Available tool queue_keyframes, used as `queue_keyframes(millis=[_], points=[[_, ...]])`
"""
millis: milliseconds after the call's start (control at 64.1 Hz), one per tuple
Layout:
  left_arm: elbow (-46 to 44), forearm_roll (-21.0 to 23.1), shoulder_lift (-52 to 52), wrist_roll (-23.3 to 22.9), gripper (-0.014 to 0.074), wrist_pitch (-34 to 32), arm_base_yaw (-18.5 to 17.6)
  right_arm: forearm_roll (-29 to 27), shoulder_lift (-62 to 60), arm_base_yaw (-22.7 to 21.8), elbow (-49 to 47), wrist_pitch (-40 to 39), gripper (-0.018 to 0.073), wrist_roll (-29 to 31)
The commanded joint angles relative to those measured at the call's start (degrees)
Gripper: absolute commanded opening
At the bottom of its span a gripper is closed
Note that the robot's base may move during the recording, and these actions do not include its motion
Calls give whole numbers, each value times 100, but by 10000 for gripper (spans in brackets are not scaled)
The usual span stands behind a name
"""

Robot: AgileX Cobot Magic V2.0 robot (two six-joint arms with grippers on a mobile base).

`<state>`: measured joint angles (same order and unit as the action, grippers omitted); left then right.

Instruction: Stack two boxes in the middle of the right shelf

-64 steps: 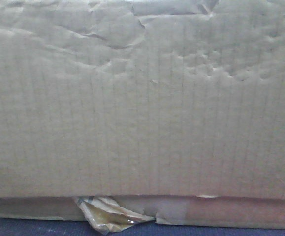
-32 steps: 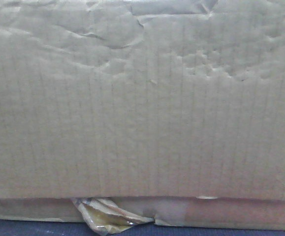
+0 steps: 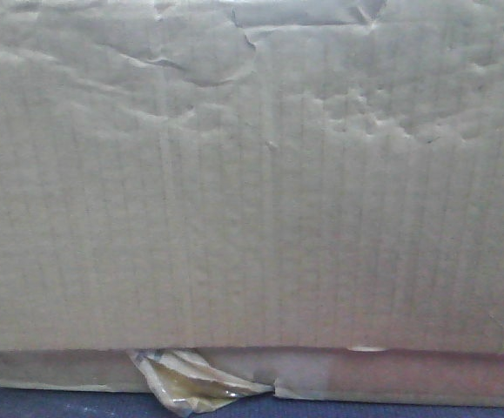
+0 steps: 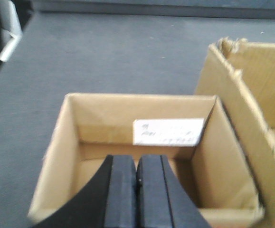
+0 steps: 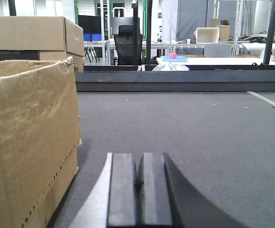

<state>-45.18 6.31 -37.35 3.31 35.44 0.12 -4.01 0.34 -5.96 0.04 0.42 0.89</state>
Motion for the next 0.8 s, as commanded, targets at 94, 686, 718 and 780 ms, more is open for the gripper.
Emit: queue_keyframes(millis=[94,686,718,780], points=[[-194,363,-552,-23,-111,-233,18,14,-34,-21,-4,-105,-162,18],[-2616,961,-3512,1510,-111,2143,1051,14,-34,-21,-4,-105,-162,18],[-2697,997,-3544,1605,-111,2196,1188,14,-34,-21,-4,-105,-162,18],[-2781,1006,-3572,1778,-111,2251,1477,14,-34,-21,-4,-105,-162,18]])
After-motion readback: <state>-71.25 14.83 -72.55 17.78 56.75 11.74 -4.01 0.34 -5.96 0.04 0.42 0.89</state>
